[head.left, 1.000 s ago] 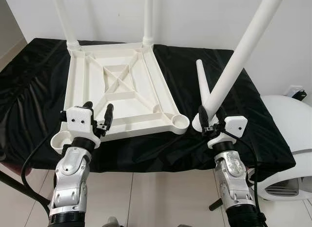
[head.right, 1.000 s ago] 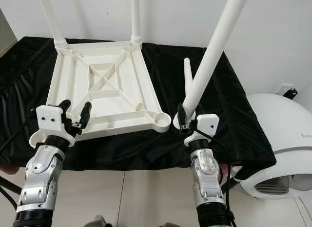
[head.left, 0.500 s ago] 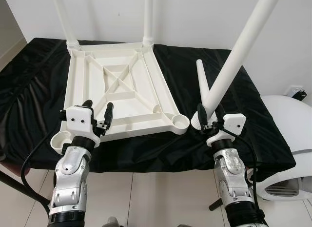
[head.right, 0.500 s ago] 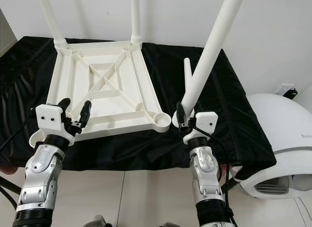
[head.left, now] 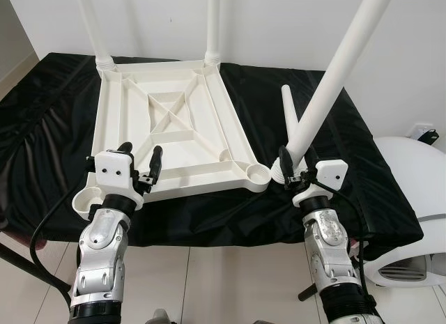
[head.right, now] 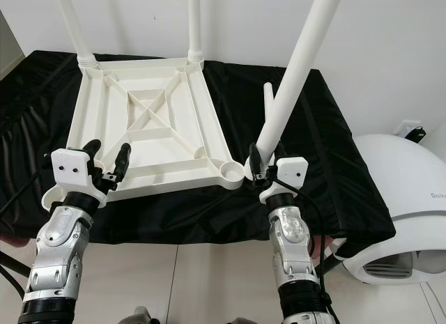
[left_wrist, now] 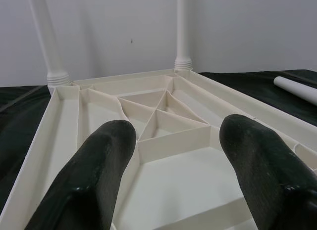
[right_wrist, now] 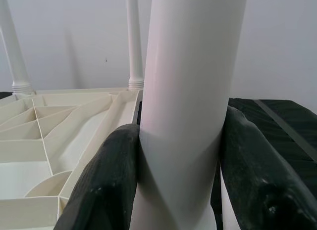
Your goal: Building children table
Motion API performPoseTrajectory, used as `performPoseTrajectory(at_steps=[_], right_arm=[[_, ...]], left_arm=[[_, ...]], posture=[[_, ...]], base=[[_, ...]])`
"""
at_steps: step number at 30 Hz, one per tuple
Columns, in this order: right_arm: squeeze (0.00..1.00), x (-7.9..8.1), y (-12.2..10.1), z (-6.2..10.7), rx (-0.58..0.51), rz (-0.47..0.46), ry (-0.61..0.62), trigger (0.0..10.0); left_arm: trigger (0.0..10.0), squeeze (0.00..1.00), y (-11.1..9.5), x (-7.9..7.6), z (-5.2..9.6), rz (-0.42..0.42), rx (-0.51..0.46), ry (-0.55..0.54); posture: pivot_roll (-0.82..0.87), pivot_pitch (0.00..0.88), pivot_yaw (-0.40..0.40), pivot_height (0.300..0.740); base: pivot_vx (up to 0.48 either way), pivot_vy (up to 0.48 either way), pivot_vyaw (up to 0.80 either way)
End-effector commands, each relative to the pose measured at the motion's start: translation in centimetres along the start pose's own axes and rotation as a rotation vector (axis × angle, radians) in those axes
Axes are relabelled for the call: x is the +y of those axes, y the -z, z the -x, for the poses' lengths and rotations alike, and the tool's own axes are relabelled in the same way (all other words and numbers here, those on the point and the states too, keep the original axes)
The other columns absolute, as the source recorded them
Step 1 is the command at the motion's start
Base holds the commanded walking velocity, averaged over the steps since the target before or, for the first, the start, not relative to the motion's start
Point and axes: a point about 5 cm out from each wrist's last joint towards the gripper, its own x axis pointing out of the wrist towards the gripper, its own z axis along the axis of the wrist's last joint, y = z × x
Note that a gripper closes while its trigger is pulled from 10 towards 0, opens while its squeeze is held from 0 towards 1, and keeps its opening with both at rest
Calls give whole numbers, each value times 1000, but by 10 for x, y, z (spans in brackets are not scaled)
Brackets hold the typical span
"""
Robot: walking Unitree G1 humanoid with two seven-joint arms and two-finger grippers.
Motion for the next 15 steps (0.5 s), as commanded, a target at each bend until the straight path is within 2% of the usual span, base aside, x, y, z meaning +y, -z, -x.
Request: performPoseTrajectory(at_steps=[1,15], right_arm=[[0,4,-2,-4,-25,-9,-18,10000],[0,7,-2,-5,-30,-10,-27,10000]], left_arm=[[10000,0,2,1,0,-1,8,-48],[10000,0,1,3,1,-3,9,-52]], posture=[[48,0,-27,740],[63,0,-25,740]], base=[[0,0,0],[0,0,0]])
